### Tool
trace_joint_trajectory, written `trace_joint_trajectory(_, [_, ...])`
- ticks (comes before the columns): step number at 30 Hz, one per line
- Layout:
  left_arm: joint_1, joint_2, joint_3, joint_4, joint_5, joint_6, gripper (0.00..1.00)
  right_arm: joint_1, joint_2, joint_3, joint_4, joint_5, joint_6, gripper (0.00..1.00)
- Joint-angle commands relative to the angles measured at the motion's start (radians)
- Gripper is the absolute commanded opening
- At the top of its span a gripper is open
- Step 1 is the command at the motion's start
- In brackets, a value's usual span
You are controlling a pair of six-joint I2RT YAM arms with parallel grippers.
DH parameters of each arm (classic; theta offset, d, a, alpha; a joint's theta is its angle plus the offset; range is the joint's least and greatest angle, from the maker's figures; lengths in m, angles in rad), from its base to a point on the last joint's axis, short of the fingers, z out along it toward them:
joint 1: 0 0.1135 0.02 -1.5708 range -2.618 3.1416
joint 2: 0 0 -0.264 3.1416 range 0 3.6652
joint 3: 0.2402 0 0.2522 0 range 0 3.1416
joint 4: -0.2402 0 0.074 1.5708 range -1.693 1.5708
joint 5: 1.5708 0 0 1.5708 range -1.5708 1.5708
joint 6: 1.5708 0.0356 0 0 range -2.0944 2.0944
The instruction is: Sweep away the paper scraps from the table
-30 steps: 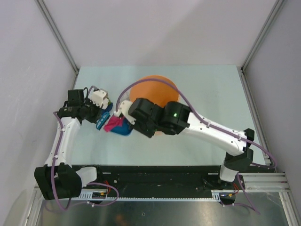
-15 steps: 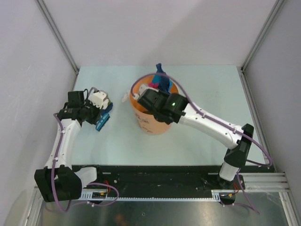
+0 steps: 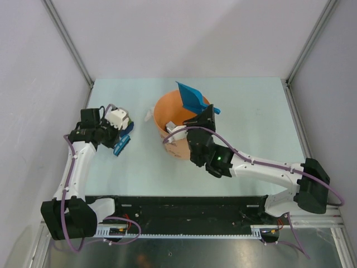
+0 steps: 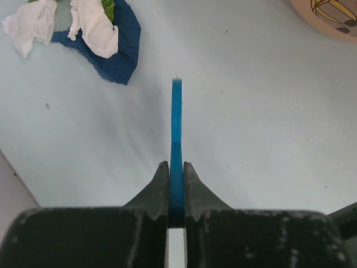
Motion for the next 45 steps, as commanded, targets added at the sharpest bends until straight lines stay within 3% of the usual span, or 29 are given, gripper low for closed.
trace_joint_trajectory(1, [0.004,-0.033,-0.005,0.016,0.005,0.019,0.00,-0.014,-0.064,-0.044,0.253,-0.063,-0.277,0.00])
trace_joint_trajectory(6, [0.006,-0.036,0.002,0.016,0.012,0.022,0.00,-0.047,-0.075,-0.066,0.307,-0.094,-0.303,0.00])
trace_joint_trajectory(8, [0.006,-0.033,0.011,0.016,0.035,0.014,0.00,-0.047,-0.073,-0.065,0.409,-0.108,-0.276,0.00])
trace_joint_trajectory(10, [0.006,-0.019,0.046,0.016,0.111,-0.010,0.00,-0.042,-0.079,-0.019,0.419,-0.106,-0.137,0.00])
trace_joint_trajectory(13, [0.003,0.043,0.149,0.033,0.237,-0.114,0.00,-0.044,-0.090,0.101,0.086,-0.094,0.231,0.00])
trace_joint_trajectory(15, [-0.025,0.096,0.236,0.081,0.310,-0.199,0.00,-0.047,-0.095,0.121,0.039,-0.100,0.338,0.00])
trace_joint_trajectory(20, [-0.117,0.282,0.359,0.266,0.142,-0.457,0.00,-0.054,-0.089,0.123,-0.009,-0.045,0.427,0.00])
trace_joint_trajectory(28, [-0.226,0.639,0.626,0.327,0.103,-0.676,0.00,-0.077,-0.134,0.123,-0.177,-0.069,0.621,0.00])
trace_joint_trajectory(38, [-0.232,0.955,0.876,0.383,-0.037,-0.751,0.00,-0.102,-0.145,0.129,-0.345,-0.076,0.738,0.00])
trace_joint_trajectory(45, [-0.143,0.973,0.787,0.364,-0.006,-0.732,0.00,-0.102,-0.138,0.136,-0.409,-0.089,0.798,0.00])
